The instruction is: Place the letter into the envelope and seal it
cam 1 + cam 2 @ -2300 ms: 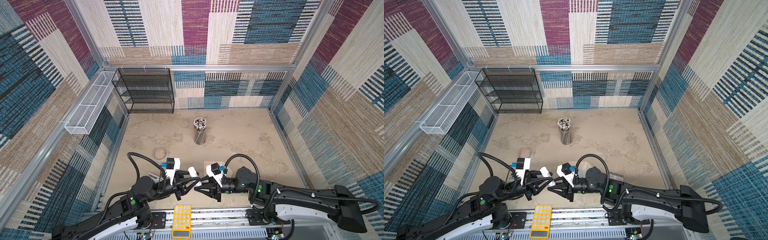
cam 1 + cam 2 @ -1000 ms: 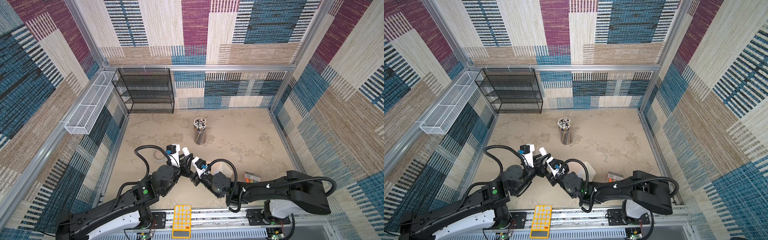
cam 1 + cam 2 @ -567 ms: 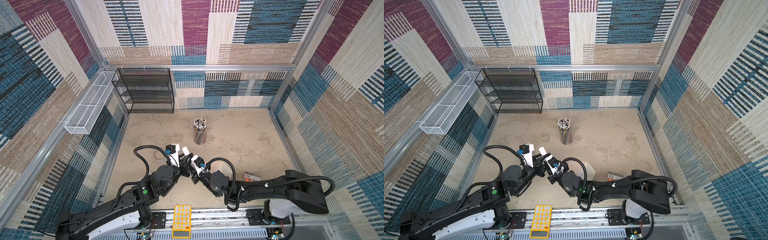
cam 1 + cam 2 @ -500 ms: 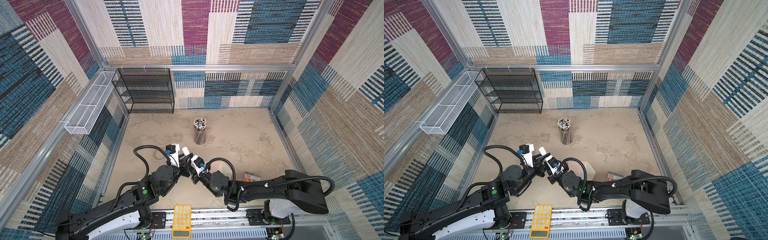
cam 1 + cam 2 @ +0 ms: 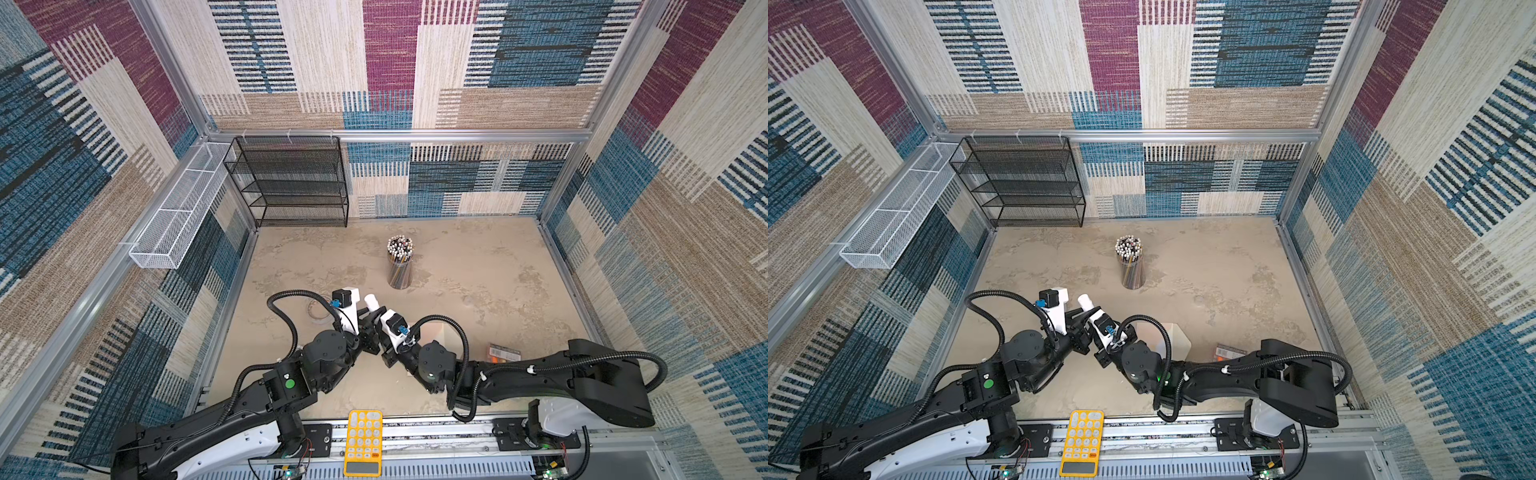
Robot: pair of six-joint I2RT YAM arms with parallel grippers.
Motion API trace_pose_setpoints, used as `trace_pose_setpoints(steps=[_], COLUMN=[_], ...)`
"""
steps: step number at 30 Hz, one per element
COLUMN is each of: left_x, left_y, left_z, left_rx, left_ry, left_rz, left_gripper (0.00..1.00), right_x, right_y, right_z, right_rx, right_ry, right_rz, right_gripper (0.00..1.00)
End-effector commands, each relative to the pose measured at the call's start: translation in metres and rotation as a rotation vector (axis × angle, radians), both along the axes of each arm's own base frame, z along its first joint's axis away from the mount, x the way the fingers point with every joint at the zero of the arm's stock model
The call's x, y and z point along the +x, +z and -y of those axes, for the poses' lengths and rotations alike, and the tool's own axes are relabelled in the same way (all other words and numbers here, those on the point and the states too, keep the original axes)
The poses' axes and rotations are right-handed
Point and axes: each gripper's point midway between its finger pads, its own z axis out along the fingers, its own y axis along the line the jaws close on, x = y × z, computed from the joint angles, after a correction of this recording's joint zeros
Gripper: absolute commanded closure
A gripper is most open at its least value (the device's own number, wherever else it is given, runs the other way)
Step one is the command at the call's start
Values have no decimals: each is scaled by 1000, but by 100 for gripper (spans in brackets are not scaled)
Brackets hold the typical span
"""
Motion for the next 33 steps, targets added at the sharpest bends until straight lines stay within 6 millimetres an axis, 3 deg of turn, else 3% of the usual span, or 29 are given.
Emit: trace_pose_setpoints(steps=[1,8,14,20,29,33], left_x=[-1,-9,-22,-52,-109,-121], left_y=[-1,-6,-7,0,11,9], left_z=[2,12,16,21,36,34], left_rx=[-11,10,10,-48,-119,-137], left_ry=[-12,-84,-166,-342,-677,-734], left_rz=[-13,-29,-37,-2,30,22], left_gripper=[100,100,100,100,100,100], right_x=[-2,-9,-27,-65,-130,-154], right_y=[12,17,29,51,79,91], right_z=[-3,-5,-7,-2,24,36], right_rx=[26,33,90,183,301,312], right_ry=[15,65,180,397,749,874], right_rz=[17,6,-41,-98,-173,-182], right_gripper=[82,89,92,92,95,95])
